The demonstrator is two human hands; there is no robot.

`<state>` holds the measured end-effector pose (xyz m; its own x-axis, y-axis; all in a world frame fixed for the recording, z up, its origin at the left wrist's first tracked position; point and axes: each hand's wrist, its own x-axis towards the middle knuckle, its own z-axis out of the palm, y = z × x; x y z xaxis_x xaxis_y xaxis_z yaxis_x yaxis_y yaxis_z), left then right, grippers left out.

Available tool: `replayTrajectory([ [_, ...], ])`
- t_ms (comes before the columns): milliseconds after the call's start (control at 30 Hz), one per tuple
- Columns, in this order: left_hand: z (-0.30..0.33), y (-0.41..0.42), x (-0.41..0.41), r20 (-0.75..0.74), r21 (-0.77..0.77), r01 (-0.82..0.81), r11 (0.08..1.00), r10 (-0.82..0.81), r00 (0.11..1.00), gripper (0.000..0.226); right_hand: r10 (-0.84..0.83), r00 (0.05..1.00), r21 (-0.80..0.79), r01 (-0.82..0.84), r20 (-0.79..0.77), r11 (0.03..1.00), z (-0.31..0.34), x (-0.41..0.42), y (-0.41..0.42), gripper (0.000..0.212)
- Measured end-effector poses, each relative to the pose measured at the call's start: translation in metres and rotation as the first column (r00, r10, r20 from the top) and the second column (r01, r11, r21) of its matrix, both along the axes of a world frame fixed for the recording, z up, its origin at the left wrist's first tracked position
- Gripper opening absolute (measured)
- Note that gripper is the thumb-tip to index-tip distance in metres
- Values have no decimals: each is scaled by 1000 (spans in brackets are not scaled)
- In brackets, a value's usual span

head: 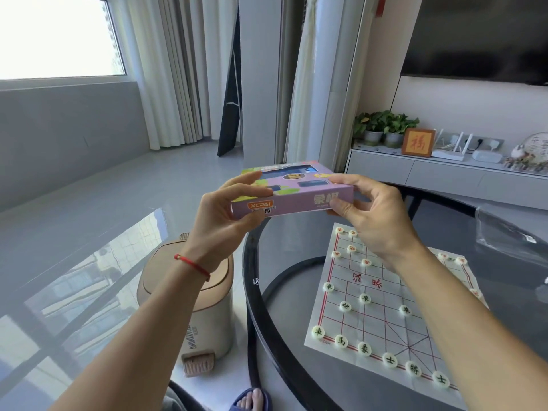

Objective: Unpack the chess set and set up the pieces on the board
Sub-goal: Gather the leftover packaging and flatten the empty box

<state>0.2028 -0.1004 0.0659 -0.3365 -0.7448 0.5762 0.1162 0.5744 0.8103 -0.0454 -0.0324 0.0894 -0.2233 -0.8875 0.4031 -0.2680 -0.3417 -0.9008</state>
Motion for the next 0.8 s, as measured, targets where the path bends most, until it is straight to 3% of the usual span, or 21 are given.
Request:
replayTrajectory([
  [167,-38,-32,2,291,-22,-173,985,172,941,64,-172,985,33,171,2,985,-53,16,-14,39],
  [300,-78,-62,4,468,-63,-260,964,258,845,61,-269,961,134,274,-59,952,-87,31,-31,35],
  [367,-91,-69,3,482,-46,-313,949,295,825,65,-305,938,181,333,-164,925,-95,37,-37,34],
  [433,-98,-73,-1,487,-17,-364,931,326,810,65,-320,863,206,421,-390,884,-97,41,-42,35],
  [533,-107,-72,-12,534,-34,-416,909,369,761,46,-256,729,233,496,-635,836,-103,42,-46,39],
  [700,-117,-81,-21,572,7,-448,894,364,735,41,-179,629,192,475,-757,859,-106,37,-52,30],
  [800,-113,-83,-28,549,50,-424,904,330,768,48,-211,622,133,459,-754,879,-99,23,-49,27],
])
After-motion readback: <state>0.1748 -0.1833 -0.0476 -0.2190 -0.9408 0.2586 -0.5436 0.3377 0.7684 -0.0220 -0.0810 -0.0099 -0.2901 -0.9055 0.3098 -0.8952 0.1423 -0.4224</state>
